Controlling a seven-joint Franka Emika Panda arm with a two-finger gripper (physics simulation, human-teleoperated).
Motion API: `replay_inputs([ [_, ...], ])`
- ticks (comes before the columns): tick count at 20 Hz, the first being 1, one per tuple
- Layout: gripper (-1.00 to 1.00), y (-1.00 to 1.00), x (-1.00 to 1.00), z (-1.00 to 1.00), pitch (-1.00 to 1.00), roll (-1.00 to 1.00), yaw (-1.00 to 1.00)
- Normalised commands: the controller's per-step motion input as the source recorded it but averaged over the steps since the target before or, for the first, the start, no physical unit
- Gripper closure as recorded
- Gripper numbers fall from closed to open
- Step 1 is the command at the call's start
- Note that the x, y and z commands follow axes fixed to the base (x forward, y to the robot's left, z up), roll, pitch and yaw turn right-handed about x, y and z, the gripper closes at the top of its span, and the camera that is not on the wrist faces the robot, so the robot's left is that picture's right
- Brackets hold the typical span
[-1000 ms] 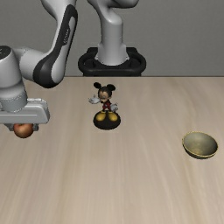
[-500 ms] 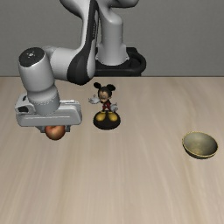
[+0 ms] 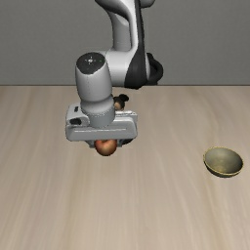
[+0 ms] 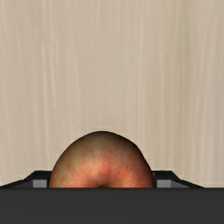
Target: Pick up the apple and put it on the bowl
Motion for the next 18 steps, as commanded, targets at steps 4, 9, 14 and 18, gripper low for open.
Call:
replay_inputs([
  [4,1.00,1.00,0.00,0.00,0.00,0.00,0.00],
  [9,1.00,1.00,0.00,0.00,0.00,0.00,0.00],
  [14,1.00,1.00,0.00,0.00,0.00,0.00,0.00],
  [18,1.00,1.00,0.00,0.00,0.00,0.00,0.00],
])
